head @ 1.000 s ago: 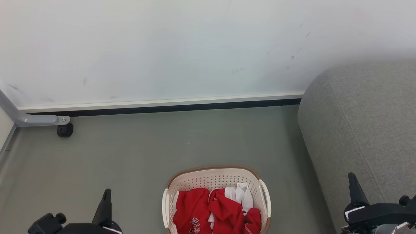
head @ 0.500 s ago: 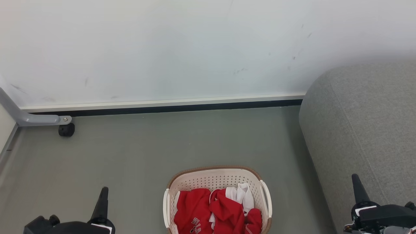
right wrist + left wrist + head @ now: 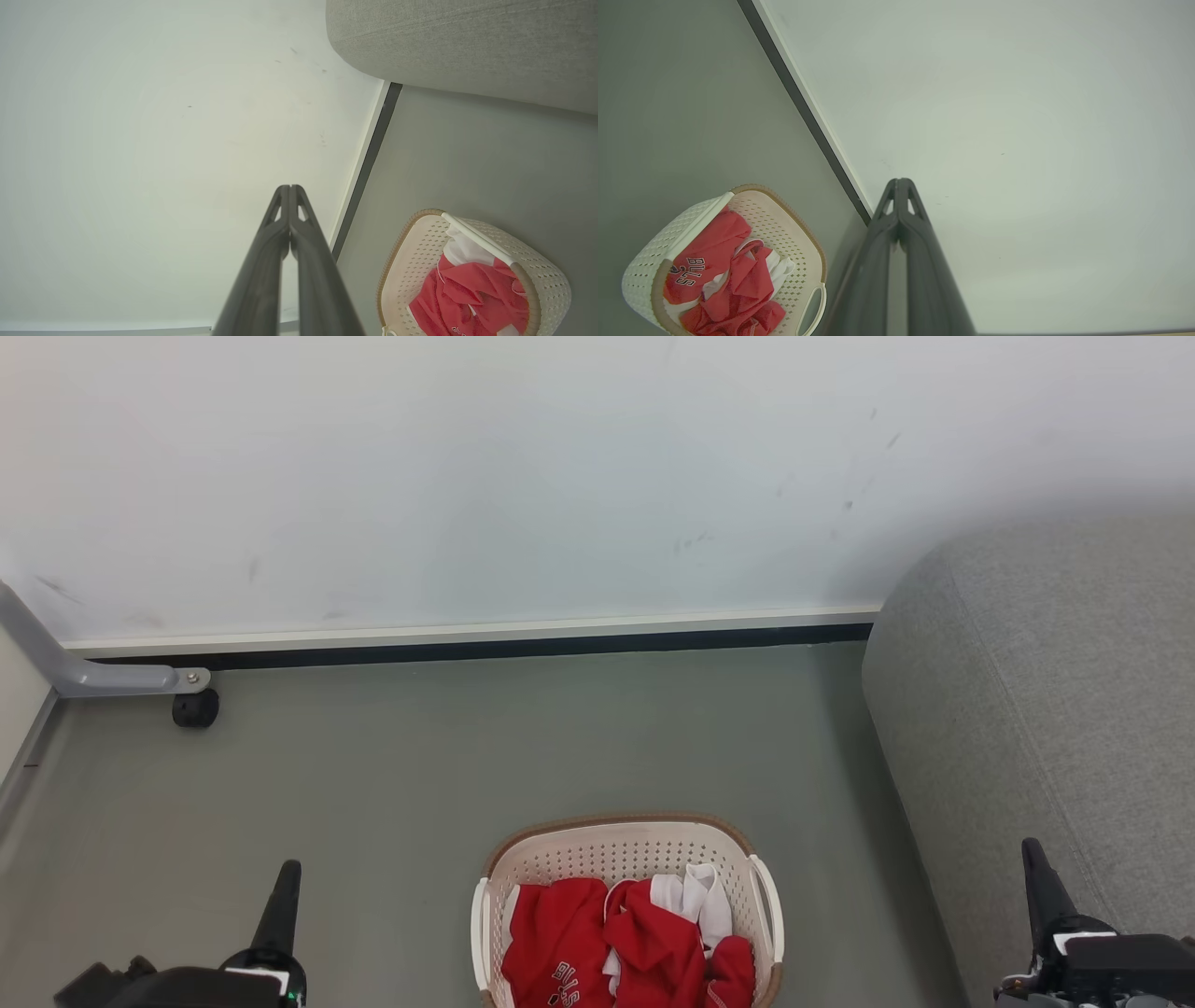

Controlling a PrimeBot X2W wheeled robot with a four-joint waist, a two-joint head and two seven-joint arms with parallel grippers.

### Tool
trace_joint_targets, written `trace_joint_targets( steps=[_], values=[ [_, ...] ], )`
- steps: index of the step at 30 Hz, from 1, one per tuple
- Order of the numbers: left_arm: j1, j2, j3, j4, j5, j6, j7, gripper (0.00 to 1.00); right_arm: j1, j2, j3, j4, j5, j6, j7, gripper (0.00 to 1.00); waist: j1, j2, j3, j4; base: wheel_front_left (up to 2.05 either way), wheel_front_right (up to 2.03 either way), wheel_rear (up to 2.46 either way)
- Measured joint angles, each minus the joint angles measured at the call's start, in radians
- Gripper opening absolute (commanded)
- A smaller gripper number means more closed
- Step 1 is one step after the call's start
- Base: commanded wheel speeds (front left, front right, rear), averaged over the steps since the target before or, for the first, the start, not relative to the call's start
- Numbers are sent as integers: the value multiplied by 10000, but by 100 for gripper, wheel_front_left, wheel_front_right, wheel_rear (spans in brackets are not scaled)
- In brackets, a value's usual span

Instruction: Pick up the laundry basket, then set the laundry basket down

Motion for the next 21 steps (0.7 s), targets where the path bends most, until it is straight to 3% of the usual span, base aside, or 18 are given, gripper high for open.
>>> trace_joint_targets(
  steps=[14, 21],
  values=[
    [-313, -35, 324, 274, -1827, -337, 301, 0, -12, 303, -617, 71, 1668, 336, 483, 0, 0, 0, -17, 46, 0, 0, 0],
    [-337, -40, 341, 290, -2036, -405, 301, 0, -13, 322, -650, 79, 1735, 353, 506, 0, 0, 0, -18, 47, 0, 0, 0]
  ],
)
